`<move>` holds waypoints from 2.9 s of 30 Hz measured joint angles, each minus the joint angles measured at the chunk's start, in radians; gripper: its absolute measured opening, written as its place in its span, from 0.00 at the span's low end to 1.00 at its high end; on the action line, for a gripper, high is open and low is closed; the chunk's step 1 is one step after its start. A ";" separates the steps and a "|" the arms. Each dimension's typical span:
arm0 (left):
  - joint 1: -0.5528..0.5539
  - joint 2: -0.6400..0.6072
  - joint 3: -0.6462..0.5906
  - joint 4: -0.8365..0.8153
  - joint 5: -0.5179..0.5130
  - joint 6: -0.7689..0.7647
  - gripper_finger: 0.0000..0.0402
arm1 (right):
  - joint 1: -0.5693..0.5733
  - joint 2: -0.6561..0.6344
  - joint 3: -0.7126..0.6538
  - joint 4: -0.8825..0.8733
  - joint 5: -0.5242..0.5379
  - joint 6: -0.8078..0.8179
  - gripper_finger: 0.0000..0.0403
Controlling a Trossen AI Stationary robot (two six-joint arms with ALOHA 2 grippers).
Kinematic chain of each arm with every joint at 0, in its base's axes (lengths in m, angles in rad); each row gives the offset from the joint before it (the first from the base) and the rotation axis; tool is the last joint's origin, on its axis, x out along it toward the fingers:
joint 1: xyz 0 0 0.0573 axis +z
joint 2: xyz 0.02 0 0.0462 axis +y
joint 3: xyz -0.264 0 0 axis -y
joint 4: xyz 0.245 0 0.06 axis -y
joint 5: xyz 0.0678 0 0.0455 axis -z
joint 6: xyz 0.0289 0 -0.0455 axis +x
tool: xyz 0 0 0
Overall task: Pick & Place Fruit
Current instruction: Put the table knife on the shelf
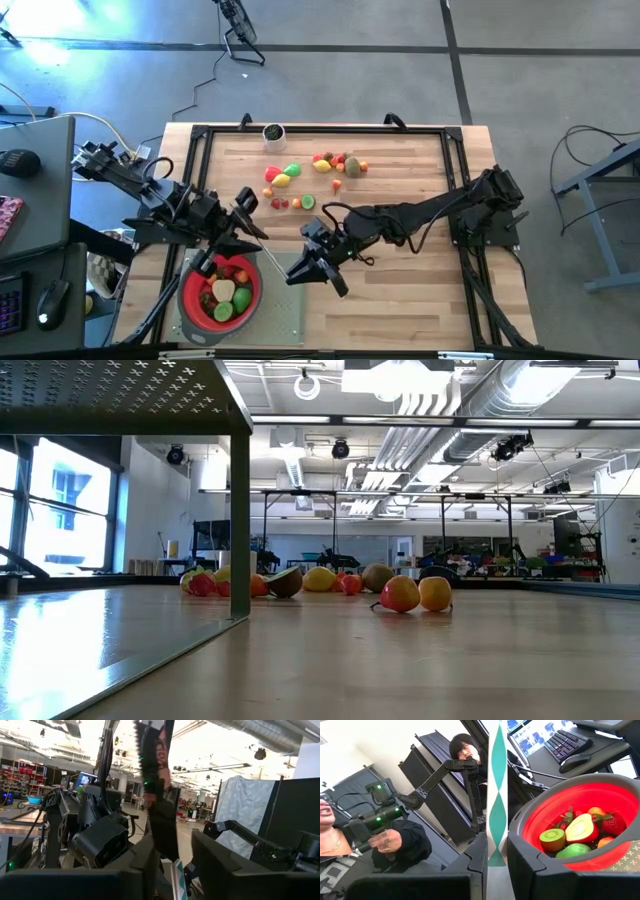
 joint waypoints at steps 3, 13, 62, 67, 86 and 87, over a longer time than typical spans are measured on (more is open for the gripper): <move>0.000 0.000 0.000 0.000 0.000 0.001 0.18 | 0.000 0.000 0.000 0.000 -0.001 0.000 0.10; -0.001 0.000 0.000 0.001 0.040 0.002 0.02 | 0.000 0.000 0.000 0.002 -0.023 0.006 0.10; 0.068 0.098 0.072 -0.376 -0.398 -0.611 0.00 | -0.372 -0.340 0.001 -0.854 -0.324 -0.452 0.01; 0.182 0.183 0.246 -0.661 -0.362 -0.704 0.00 | -0.490 -0.338 0.001 -0.983 -0.476 -0.580 0.01; 0.276 0.304 0.443 -1.128 0.042 -1.109 0.00 | -0.714 -0.330 0.000 -1.095 -0.621 -0.830 0.01; 0.275 0.304 0.443 -1.144 0.027 -1.116 0.00 | -0.714 -0.330 0.000 -1.090 -0.621 -0.838 0.01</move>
